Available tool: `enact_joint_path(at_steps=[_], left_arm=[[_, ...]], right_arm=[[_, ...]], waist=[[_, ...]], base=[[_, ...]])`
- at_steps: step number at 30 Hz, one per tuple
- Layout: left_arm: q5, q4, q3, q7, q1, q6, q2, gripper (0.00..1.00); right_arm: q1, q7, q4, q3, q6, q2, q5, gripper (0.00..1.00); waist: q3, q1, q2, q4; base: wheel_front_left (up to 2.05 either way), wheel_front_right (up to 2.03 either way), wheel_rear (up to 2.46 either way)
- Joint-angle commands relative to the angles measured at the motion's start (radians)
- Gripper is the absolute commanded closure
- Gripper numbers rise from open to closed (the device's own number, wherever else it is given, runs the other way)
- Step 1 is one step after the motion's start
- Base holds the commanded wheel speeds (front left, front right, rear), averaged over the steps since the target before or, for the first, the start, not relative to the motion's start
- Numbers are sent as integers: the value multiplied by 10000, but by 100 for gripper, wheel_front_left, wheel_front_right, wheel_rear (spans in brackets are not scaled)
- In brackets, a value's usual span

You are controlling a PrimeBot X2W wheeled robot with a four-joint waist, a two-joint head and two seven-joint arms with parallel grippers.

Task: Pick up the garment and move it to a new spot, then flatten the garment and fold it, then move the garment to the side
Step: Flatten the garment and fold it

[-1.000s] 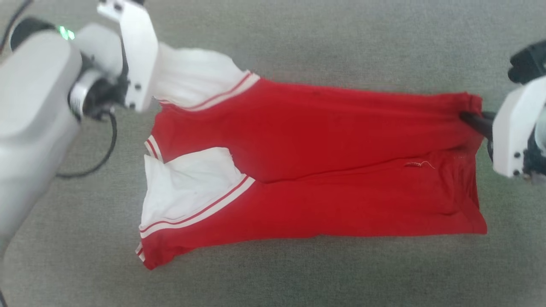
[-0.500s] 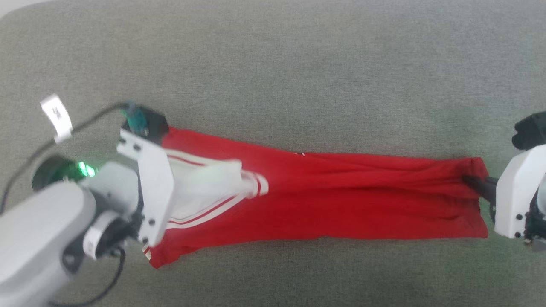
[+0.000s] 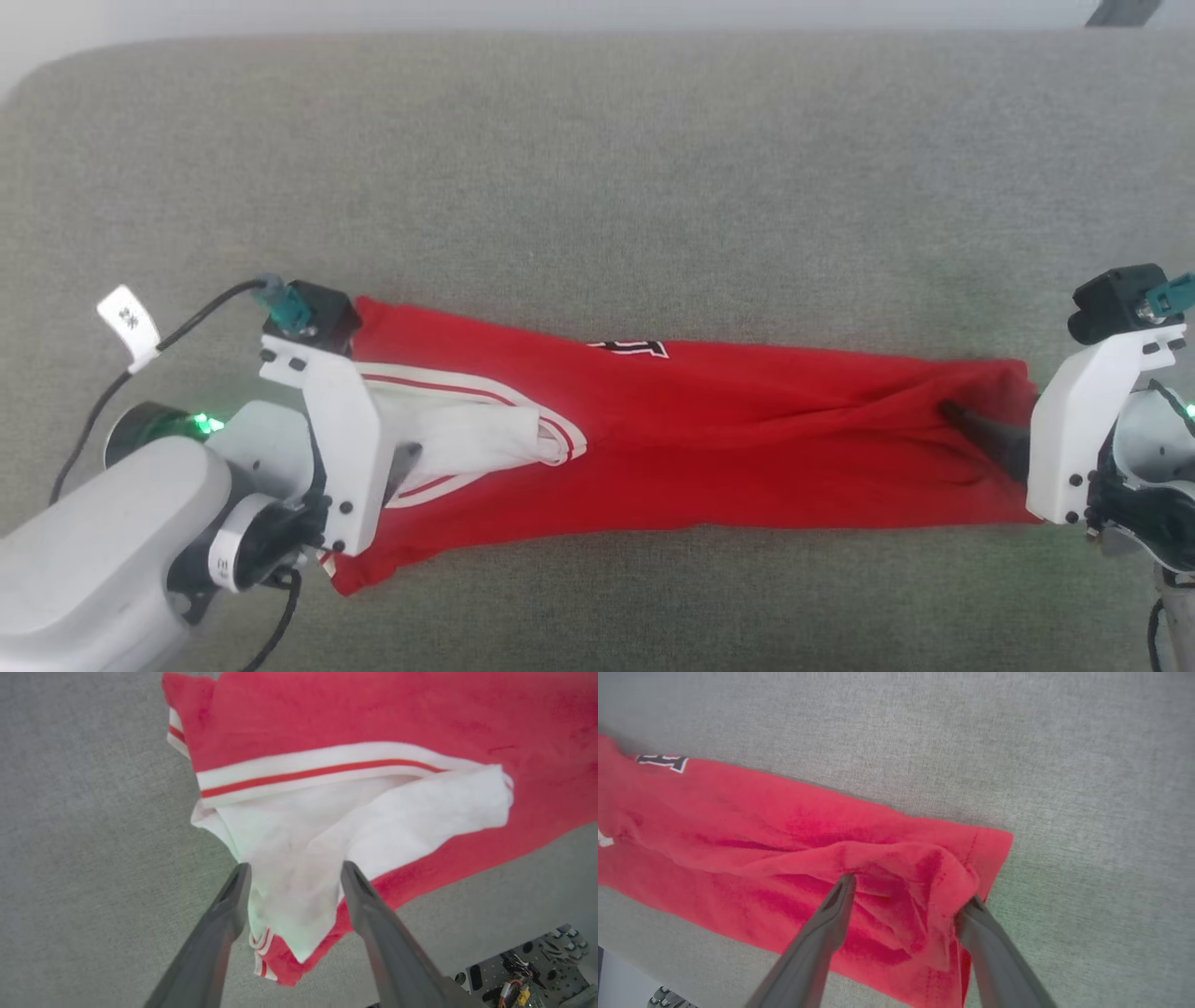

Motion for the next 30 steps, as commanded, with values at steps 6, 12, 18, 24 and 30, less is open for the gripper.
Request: enact_joint_path(at_steps=[6,12,18,24,30], left_arm=[[-274,-36,413,-939,750,44,172,0],[-448,-152,1045,-2379,1679,142,407,0],[-77,-250,1643,-4465,2584,7,654,0],[58,-5,2303,-6693,3577,-113,739,0],[238,311,2853,-8564,4288,-187,578,0]], right_arm=[[366,-413,-240,-179,0,-59,175,0],[804,-729,-668,-547,0,49,143,0],[1166,-999,-815,-1133,0,211,-188,0],[1256,-990,-449,-1523,0,295,-484,0],[1261,-874,-33,-1794,0,349,-604,0]], waist=[[-656,0,0,-21],[-1123,0,0,-14],[-1276,0,0,94],[-1190,0,0,280],[-1094,0,0,533]], base=[[0,0,0],[0,0,0],[0,0,0],[0,0,0],[0,0,0]])
